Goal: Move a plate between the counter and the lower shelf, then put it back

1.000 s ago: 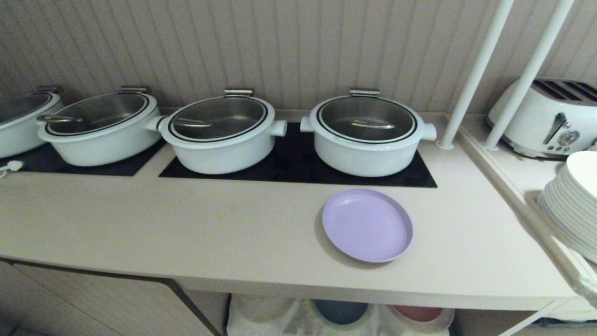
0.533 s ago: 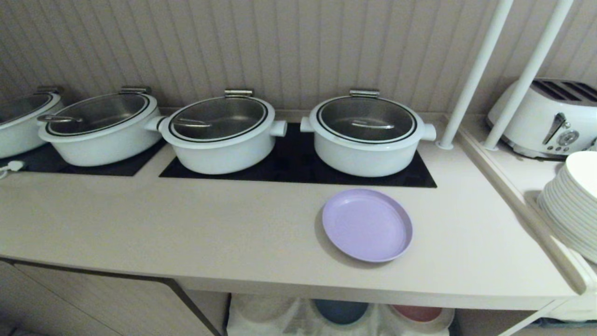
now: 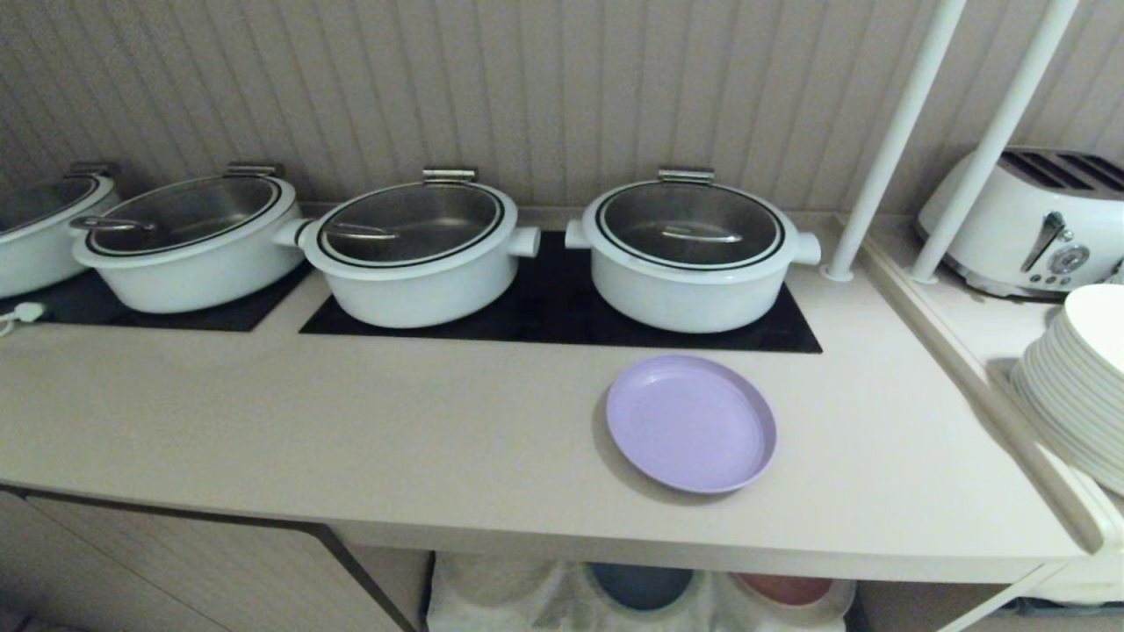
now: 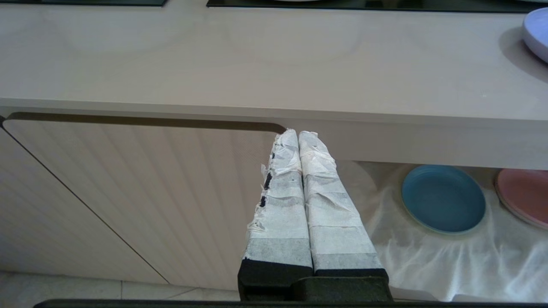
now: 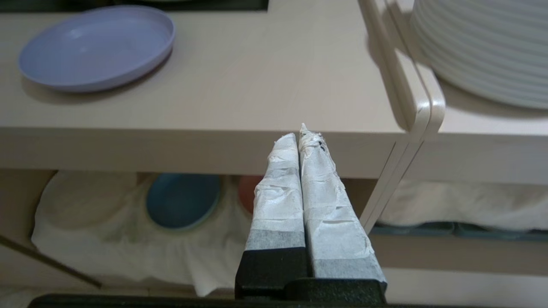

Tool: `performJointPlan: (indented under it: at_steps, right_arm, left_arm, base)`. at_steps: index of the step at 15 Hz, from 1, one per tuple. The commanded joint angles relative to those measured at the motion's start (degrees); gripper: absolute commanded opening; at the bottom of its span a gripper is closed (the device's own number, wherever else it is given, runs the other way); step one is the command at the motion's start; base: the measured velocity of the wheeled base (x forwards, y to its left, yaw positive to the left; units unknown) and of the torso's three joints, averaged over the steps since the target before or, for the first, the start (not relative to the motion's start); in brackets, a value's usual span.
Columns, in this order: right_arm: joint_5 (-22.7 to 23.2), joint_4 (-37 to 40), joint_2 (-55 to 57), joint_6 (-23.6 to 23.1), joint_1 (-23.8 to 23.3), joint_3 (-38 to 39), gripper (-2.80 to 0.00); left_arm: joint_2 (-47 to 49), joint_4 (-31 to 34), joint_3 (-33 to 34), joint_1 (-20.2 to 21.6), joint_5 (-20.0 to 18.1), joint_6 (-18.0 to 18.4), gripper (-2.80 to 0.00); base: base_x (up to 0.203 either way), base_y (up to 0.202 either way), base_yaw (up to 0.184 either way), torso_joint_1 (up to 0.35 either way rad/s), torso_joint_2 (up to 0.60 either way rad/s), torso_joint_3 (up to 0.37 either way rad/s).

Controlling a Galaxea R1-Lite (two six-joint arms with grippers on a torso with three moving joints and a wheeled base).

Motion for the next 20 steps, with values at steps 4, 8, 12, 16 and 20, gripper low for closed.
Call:
performJointPlan:
  at_steps: [4,8,12,16,20]
  right_arm:
    - [-0.1,-0.1,-2.1,0.8,0.0,0.0,-2.80]
    - [-0.1,0.0,-2.1,0.0,0.0,0.0,-2.80]
    - [0.1,0.1,-2.1,-1.2,0.0,0.0,-2.80]
    - [-0.3,0.0,-2.1,-1.1,0.0,0.0,-2.80]
    - [-0.2,-0.1,-2.1,0.6,0.0,0.0,-2.80]
  left_arm:
    - [0.0,0.0,0.0,0.0,0.0,0.0,-2.80]
    - [0.0,0.0,0.0,0.0,0.0,0.0,-2.80]
    - [0.0,0.0,0.0,0.0,0.0,0.0,-2.80]
    - [0.0,0.0,0.0,0.0,0.0,0.0,-2.80]
    - [0.0,0.0,0.0,0.0,0.0,0.0,-2.80]
  base:
    - [0.000,0.000,0.000,0.000,0.00,0.000]
    - [0.000,0.000,0.000,0.000,0.00,0.000]
    - [0.000,0.000,0.000,0.000,0.00,0.000]
    - [0.000,0.000,0.000,0.000,0.00,0.000]
    - [0.000,0.000,0.000,0.000,0.00,0.000]
